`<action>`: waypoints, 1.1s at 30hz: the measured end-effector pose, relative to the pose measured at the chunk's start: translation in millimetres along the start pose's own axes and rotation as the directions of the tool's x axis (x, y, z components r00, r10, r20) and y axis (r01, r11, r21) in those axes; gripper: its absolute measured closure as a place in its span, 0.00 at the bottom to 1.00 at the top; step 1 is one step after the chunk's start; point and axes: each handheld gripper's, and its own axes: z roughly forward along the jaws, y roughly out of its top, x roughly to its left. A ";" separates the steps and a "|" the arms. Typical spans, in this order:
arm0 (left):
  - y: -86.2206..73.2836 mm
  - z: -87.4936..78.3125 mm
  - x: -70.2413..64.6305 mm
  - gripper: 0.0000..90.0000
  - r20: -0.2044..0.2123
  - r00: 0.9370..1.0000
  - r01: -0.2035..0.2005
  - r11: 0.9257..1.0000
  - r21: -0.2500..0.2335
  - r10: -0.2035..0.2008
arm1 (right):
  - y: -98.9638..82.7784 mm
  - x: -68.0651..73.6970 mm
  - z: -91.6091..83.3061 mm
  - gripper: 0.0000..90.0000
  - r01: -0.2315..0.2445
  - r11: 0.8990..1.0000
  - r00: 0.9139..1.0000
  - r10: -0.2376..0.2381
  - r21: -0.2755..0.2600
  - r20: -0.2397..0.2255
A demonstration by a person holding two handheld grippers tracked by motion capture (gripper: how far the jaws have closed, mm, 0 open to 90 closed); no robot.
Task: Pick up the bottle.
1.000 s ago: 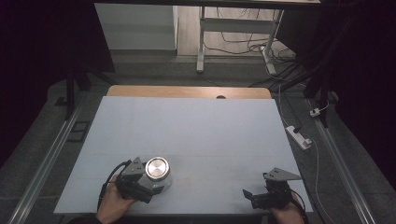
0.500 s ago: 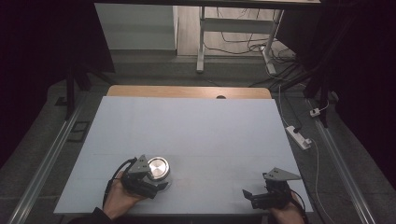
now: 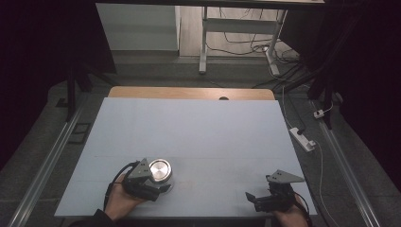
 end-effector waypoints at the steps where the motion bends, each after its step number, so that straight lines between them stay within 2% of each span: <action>1: 0.3 0.0 -1.1 0.17 -0.007 1.000 0.003 1.000 0.002 -0.003 | 0.0 0.1 -0.1 0.00 0.000 1.000 1.000 0.000 0.000 0.001; 6: 1.0 -0.4 -3.2 0.17 -0.020 1.000 0.010 1.000 0.004 -0.010 | -0.1 0.2 -0.3 0.00 0.002 1.000 1.000 -0.002 -0.004 0.000; 11: 4.0 -2.1 -4.2 0.18 -0.023 1.000 -0.006 1.000 0.013 0.006 | -0.1 0.2 -0.3 0.00 -0.001 1.000 1.000 0.001 -0.005 -0.001; 16: 8.9 -7.7 -1.8 0.18 -0.011 1.000 0.016 1.000 -0.015 -0.016 | 0.0 0.2 -0.1 0.00 -0.002 1.000 1.000 0.002 -0.004 -0.001; 22: 18.3 -12.1 -0.6 0.18 -0.018 1.000 0.002 0.999 -0.039 -0.002 | -0.1 -0.3 -0.1 0.00 -0.004 1.000 1.000 0.004 -0.003 -0.002; 33: 40.0 -13.1 -2.0 0.18 0.008 1.000 -0.030 0.998 -0.062 0.030 | -0.2 -0.6 -0.3 0.00 -0.007 1.000 1.000 0.007 -0.004 -0.003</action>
